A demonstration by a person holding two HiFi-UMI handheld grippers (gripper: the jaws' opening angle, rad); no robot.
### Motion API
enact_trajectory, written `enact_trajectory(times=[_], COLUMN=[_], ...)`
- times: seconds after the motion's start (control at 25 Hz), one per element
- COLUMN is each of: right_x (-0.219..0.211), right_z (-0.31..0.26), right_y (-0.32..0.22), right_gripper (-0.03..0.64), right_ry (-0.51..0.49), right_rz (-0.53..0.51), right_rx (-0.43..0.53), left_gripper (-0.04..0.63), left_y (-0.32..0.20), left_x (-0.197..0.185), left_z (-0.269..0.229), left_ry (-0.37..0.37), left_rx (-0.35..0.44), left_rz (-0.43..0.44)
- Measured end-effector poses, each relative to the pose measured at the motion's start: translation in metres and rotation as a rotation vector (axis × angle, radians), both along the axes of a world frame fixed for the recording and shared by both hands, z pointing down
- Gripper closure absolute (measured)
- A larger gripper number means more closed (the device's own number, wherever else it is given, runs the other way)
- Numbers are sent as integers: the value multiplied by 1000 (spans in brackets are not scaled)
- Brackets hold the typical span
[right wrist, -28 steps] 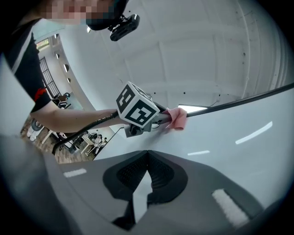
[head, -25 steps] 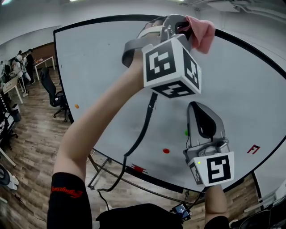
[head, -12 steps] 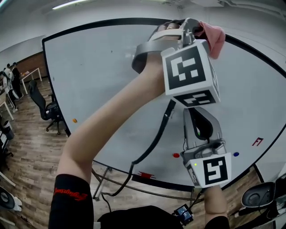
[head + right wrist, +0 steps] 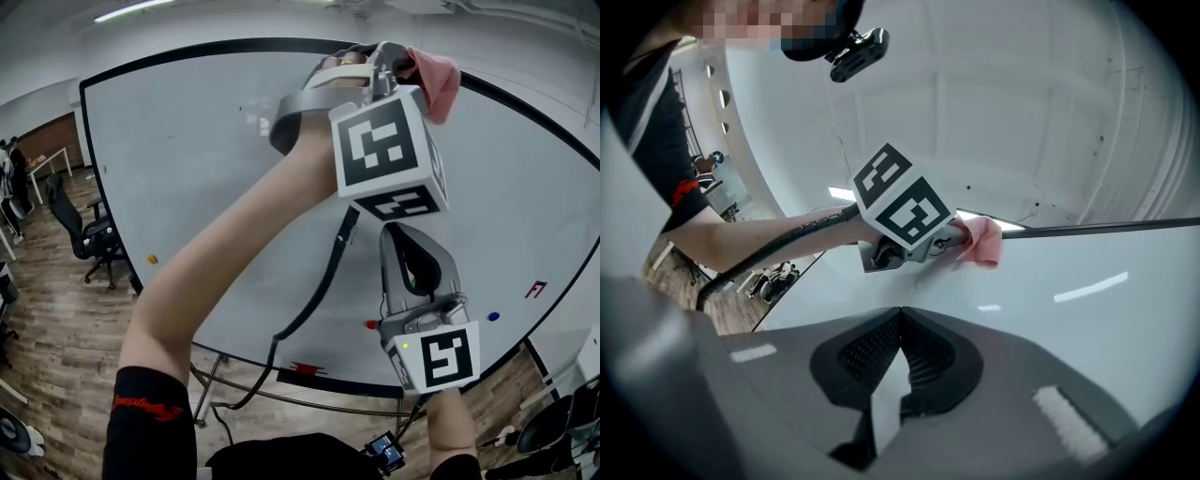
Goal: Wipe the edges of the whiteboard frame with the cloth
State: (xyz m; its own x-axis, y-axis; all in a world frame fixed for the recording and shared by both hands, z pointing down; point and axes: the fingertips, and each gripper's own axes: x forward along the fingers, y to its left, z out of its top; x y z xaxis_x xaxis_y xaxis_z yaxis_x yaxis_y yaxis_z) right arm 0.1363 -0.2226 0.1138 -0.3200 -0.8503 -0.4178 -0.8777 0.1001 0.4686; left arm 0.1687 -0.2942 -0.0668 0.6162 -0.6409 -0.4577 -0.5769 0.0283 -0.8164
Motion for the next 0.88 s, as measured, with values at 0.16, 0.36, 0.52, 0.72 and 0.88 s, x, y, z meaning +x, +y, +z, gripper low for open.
enact_trajectory(times=[0.16,0.36,0.52,0.72,0.88], right_x=[0,2,7,-4,-25], right_z=[5,6,6,10,9], right_y=[-6,-2,-2,-16,-22], right_gripper=[615,615,615,615,615], right_ry=[1,2,-8,-14,-11], right_rz=[-2,-2,-7,-26,-36], right_rx=[-14,-18,-16,-17,-17], left_gripper=[574,572,572,572,574], left_y=[-7,-5,-6,-23,-28], left_x=[-1,-7,-8,-26,-52], left_z=[3,1,1,6,3], left_ry=[-4,-5,-3,-5,4], left_rx=[-4,0,18,9,6], left_rz=[-11,-30,-50,-66,-74])
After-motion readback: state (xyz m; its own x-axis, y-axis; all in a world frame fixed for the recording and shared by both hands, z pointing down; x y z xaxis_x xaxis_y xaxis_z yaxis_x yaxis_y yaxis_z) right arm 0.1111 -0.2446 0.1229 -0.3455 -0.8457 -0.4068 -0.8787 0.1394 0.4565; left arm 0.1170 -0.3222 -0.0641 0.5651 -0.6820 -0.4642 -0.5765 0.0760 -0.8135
